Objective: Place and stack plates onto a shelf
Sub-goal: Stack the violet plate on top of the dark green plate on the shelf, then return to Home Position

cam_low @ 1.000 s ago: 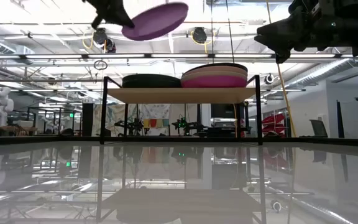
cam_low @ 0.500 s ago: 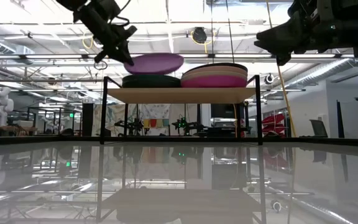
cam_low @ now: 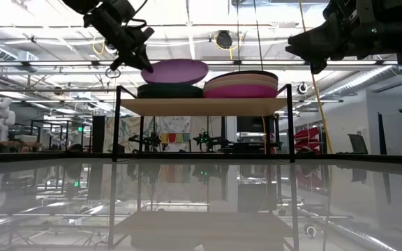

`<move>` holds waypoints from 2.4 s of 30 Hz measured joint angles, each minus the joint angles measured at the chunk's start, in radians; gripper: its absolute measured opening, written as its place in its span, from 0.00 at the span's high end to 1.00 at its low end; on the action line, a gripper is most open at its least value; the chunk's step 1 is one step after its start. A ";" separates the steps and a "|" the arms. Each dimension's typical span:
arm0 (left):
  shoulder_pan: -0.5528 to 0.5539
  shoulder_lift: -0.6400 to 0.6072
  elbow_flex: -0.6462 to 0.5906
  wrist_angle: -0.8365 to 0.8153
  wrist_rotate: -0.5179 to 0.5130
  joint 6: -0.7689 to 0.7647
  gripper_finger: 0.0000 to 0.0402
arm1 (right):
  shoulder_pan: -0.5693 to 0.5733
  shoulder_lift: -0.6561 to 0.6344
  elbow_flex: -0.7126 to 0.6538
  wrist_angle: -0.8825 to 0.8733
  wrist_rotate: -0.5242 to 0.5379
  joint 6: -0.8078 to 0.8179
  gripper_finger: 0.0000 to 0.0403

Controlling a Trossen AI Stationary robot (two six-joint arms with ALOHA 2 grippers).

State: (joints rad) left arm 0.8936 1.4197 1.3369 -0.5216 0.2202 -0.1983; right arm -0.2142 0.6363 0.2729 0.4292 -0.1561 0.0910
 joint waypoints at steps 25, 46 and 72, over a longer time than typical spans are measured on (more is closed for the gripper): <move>-0.010 -0.002 0.002 0.086 -0.012 0.017 0.79 | 0.000 0.000 0.000 -0.001 -0.001 0.001 0.71; -0.006 -0.012 0.001 0.076 -0.015 0.010 0.79 | 0.000 0.000 -0.001 -0.031 -0.001 0.002 0.71; -0.310 -0.539 -0.258 0.159 -0.067 0.171 0.79 | 0.000 -0.218 -0.001 -0.237 0.002 -0.007 0.71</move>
State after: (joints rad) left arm 0.5840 0.8806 1.0787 -0.3623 0.1530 -0.0270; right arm -0.2142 0.4187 0.2718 0.1917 -0.1543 0.0842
